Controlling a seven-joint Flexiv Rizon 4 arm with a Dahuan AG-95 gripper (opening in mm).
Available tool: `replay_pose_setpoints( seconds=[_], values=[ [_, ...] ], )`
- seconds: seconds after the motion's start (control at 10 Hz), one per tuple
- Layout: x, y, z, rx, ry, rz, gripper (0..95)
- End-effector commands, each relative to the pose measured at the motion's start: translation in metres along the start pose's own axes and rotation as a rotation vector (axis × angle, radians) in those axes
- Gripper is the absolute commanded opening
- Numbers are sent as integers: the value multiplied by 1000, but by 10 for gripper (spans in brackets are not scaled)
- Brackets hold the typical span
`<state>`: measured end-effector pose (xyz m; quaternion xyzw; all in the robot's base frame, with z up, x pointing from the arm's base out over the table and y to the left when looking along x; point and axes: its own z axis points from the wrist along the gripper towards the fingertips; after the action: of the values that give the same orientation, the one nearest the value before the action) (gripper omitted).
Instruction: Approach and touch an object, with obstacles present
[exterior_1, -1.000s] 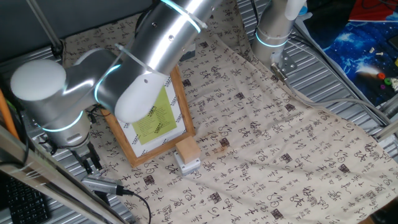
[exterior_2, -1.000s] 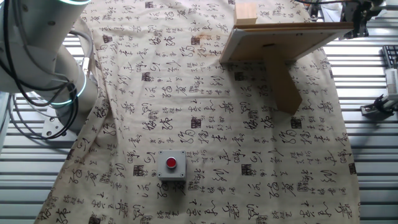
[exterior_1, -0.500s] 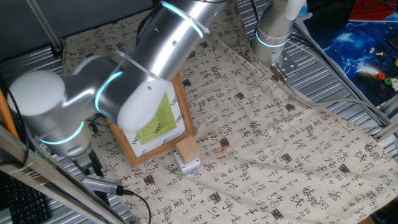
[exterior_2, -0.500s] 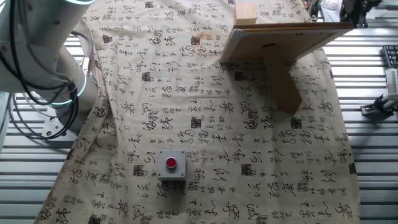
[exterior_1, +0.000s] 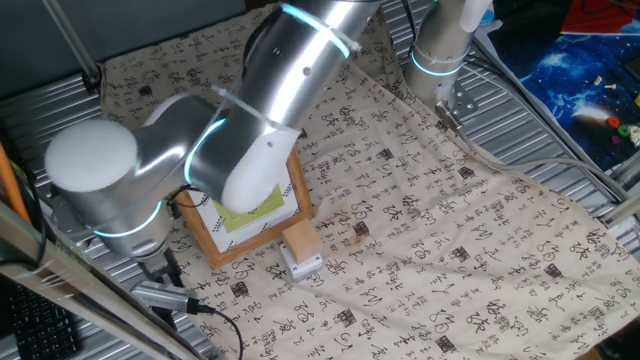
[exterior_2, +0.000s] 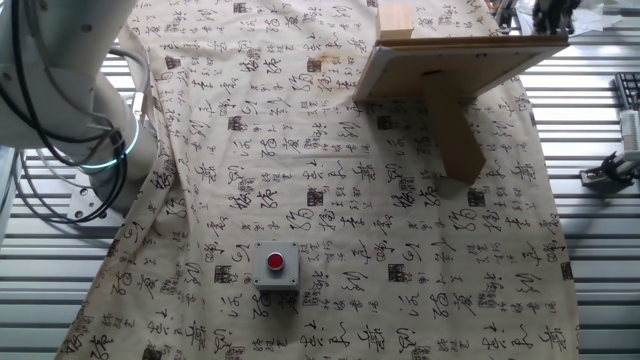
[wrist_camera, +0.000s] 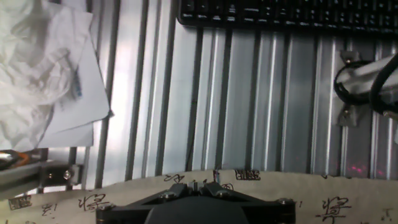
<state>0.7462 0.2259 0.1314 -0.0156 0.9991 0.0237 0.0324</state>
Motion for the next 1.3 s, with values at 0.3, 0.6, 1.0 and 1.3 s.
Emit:
replay_pose_setpoints(
  seconds=[0.3,0.6,1.0,1.3],
  values=[
    [32,-2,-14,-4,0,11,0],
    [62,-3,-27,-3,4,14,0],
    [98,-4,-35,5,4,17,0],
    [122,-2,-40,10,4,18,0]
  ],
)
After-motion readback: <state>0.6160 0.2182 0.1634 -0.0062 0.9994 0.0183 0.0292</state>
